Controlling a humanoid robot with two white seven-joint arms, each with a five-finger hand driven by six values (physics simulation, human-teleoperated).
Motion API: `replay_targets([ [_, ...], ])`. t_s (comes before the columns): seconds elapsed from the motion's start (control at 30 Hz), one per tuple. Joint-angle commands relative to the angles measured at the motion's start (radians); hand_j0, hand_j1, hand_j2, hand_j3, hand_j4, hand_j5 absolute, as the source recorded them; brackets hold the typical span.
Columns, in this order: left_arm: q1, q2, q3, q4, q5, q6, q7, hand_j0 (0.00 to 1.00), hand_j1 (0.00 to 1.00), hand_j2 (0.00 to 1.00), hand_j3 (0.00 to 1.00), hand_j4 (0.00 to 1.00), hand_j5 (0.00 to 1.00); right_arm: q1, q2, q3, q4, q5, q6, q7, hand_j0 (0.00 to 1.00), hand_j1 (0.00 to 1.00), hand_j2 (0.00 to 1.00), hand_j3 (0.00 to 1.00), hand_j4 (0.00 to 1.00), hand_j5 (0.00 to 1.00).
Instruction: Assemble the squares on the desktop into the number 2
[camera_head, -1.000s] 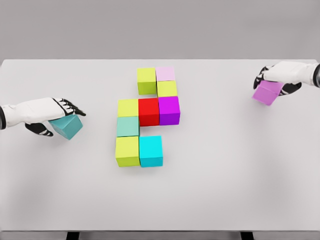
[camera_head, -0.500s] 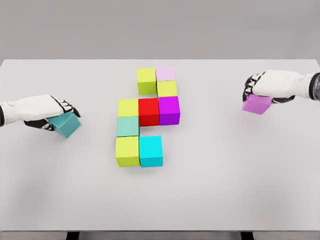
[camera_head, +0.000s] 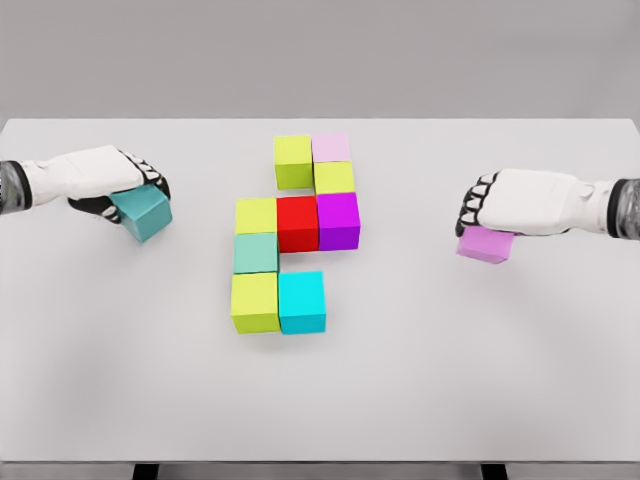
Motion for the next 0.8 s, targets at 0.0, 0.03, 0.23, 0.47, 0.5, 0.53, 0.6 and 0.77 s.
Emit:
replay_targets([
  [0.0, -0.002, -0.032, 0.001, 0.045, 0.005, 0.001, 0.000, 0.52, 0.52, 0.52, 0.52, 0.52, 0.52, 0.003, -0.003, -0.005, -0.036, -0.007, 0.003, -0.001, 0.68, 0.68, 0.68, 0.68, 0.68, 0.68],
  [0.03, -0.009, -0.046, 0.001, 0.059, 0.003, 0.001, 0.000, 0.52, 0.52, 0.52, 0.52, 0.52, 0.52, 0.006, -0.002, -0.003, -0.049, -0.007, 0.003, -0.001, 0.68, 0.68, 0.68, 0.68, 0.68, 0.68],
  [0.23, -0.055, -0.120, 0.001, 0.135, 0.003, 0.001, 0.000, 0.52, 0.52, 0.52, 0.52, 0.52, 0.52, 0.049, 0.009, 0.004, -0.062, -0.048, 0.003, -0.002, 0.68, 0.68, 0.68, 0.68, 0.68, 0.68],
  [0.47, -0.089, -0.178, 0.001, 0.200, 0.003, 0.001, 0.000, 0.52, 0.52, 0.52, 0.52, 0.52, 0.52, 0.075, 0.018, 0.011, -0.062, -0.056, 0.003, -0.004, 0.74, 0.74, 0.74, 0.74, 0.74, 0.74],
  [0.5, -0.092, -0.189, 0.001, 0.204, 0.003, 0.001, 0.000, 0.52, 0.52, 0.52, 0.52, 0.52, 0.52, 0.075, 0.018, 0.011, -0.062, -0.056, 0.003, -0.004, 0.83, 0.83, 0.83, 0.83, 0.83, 0.83],
  [0.53, -0.098, -0.198, 0.001, 0.220, 0.002, 0.001, 0.000, 0.52, 0.52, 0.52, 0.52, 0.52, 0.52, 0.077, 0.017, 0.011, -0.062, -0.056, 0.003, -0.005, 0.98, 0.98, 0.98, 0.98, 0.98, 0.98],
  [0.6, -0.107, -0.220, 0.000, 0.244, -0.004, 0.001, 0.000, 0.52, 0.52, 0.52, 0.52, 0.52, 0.52, 0.078, 0.017, 0.009, -0.062, -0.056, 0.003, -0.005, 0.99, 0.99, 0.99, 0.99, 0.99, 0.99],
  [0.77, -0.134, -0.289, 0.001, 0.315, -0.027, 0.001, 0.000, 0.52, 0.52, 0.52, 0.52, 0.52, 0.52, 0.081, 0.015, 0.001, -0.062, -0.056, 0.003, -0.007, 1.00, 1.00, 1.00, 1.00, 1.00, 1.00],
])
